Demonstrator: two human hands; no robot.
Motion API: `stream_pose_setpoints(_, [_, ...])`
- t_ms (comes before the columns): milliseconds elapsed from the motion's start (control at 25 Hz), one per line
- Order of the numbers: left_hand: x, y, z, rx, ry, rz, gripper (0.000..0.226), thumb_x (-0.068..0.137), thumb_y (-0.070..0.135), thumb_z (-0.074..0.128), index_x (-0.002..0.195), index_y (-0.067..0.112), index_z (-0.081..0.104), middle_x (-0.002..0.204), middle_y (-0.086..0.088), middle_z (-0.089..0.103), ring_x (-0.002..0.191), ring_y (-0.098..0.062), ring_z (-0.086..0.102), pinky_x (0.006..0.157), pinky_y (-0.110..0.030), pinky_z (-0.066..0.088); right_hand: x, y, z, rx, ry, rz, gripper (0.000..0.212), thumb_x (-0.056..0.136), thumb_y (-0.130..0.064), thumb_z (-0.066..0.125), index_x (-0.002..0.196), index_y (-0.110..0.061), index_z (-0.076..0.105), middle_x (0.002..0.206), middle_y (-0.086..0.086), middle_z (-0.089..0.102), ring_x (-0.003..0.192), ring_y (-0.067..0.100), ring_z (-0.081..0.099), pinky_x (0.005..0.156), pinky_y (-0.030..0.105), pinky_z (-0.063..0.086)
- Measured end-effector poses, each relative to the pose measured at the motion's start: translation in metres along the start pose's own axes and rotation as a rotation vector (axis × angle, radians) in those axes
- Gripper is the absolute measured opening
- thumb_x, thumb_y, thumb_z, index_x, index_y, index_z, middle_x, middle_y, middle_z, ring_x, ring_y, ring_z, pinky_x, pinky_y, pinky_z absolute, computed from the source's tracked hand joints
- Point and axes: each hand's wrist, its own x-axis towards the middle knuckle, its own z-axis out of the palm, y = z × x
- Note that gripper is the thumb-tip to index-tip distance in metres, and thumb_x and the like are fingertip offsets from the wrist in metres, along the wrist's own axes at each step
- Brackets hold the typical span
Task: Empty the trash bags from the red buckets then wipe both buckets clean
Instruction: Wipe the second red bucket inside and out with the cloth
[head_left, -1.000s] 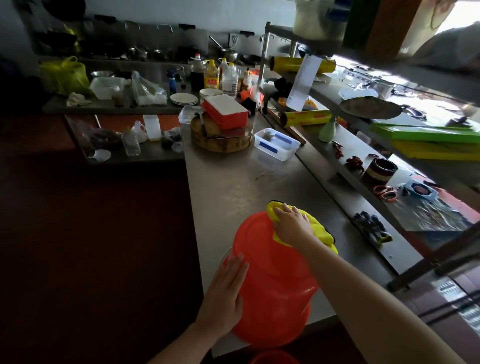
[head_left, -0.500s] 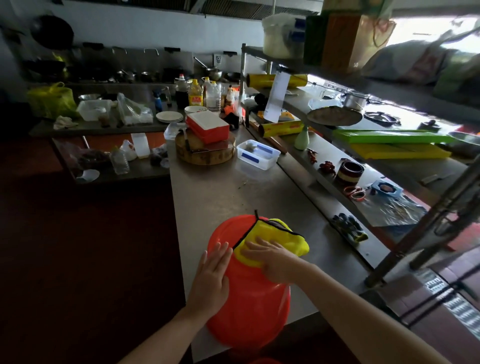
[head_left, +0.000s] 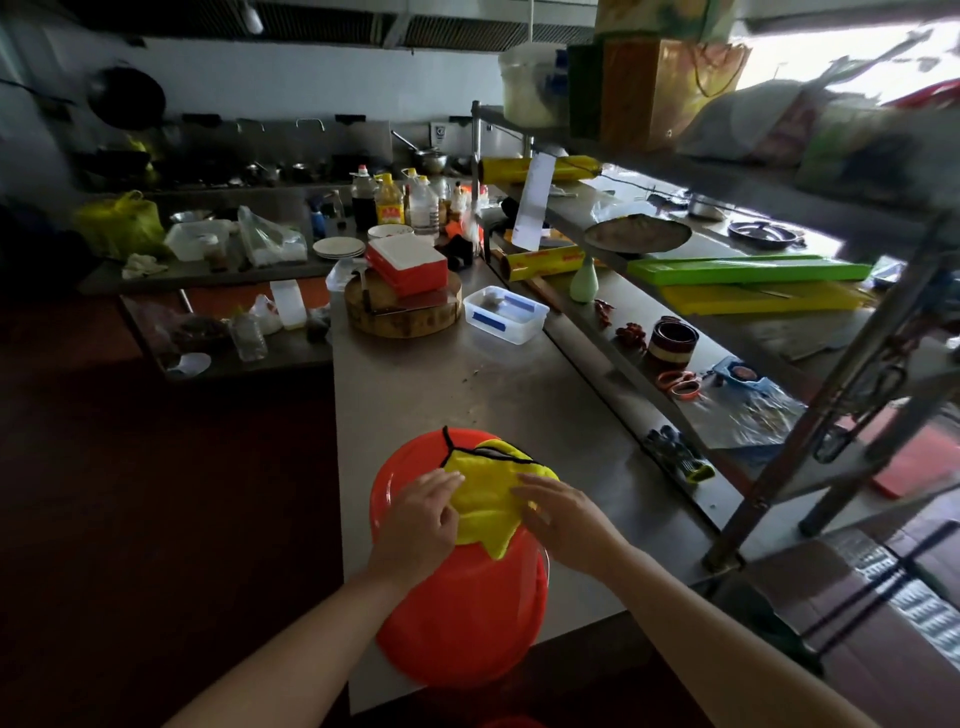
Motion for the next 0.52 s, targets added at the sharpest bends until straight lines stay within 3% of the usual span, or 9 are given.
stream_pose_setpoints(120, [0.03, 0.033, 0.015, 0.073, -0.033, -0.027, 0.028, 0.094, 0.022, 0.057, 0.117, 0.013, 0.07, 0.115, -0.004, 0.07, 0.11, -0.025, 0.062, 0.098, -0.034, 0.046, -0.001, 0.028, -0.008, 0.006, 0.179, 0.348, 0.017, 0.094, -0.017, 0.068, 0.107, -0.009, 0.076, 0.114, 0.006, 0.072, 0.106, 0.023, 0.067, 0.091, 0.032, 0.052])
stream_pose_setpoints(200, [0.049, 0.058, 0.028, 0.164, -0.146, -0.091, 0.033, 0.095, 0.043, 0.053, 0.11, 0.016, 0.065, 0.111, -0.004, 0.067, 0.105, -0.026, 0.061, 0.088, -0.037, 0.048, 0.006, 0.039, -0.009, 0.083, 0.054, 0.691, 0.024, 0.098, -0.027, 0.062, 0.092, -0.006, 0.073, 0.09, 0.007, 0.07, 0.086, 0.025, 0.065, 0.081, 0.035, 0.053])
stream_pose_setpoints(320, [0.065, 0.078, 0.05, 0.318, -0.307, -0.16, 0.056, 0.09, 0.061, 0.053, 0.119, 0.014, 0.06, 0.125, -0.01, 0.061, 0.114, -0.029, 0.056, 0.092, -0.04, 0.048, 0.015, 0.038, 0.003, 0.598, -0.005, 1.06, 0.036, 0.101, -0.039, 0.057, 0.087, -0.008, 0.069, 0.075, 0.009, 0.068, 0.065, 0.02, 0.062, 0.059, 0.032, 0.051])
stream_pose_setpoints(400, [0.072, 0.08, 0.059, 0.357, -0.321, -0.187, 0.059, 0.089, 0.063, 0.053, 0.124, 0.015, 0.06, 0.13, -0.011, 0.057, 0.118, -0.03, 0.054, 0.094, -0.041, 0.048, 0.019, 0.037, 0.011, 0.873, 0.077, 1.156, 0.037, 0.1, -0.042, 0.058, 0.088, -0.008, 0.069, 0.077, 0.01, 0.066, 0.06, 0.018, 0.058, 0.052, 0.026, 0.039])
stream_pose_setpoints(520, [0.08, 0.075, 0.065, 0.348, -0.297, -0.193, 0.049, 0.092, 0.058, 0.055, 0.121, 0.019, 0.062, 0.126, -0.009, 0.059, 0.117, -0.029, 0.054, 0.091, -0.04, 0.049, 0.027, 0.035, 0.015, 1.099, 0.155, 1.195, 0.033, 0.097, -0.039, 0.065, 0.079, -0.012, 0.061, 0.066, 0.005, 0.054, 0.05, 0.013, 0.042, 0.05, 0.027, 0.025])
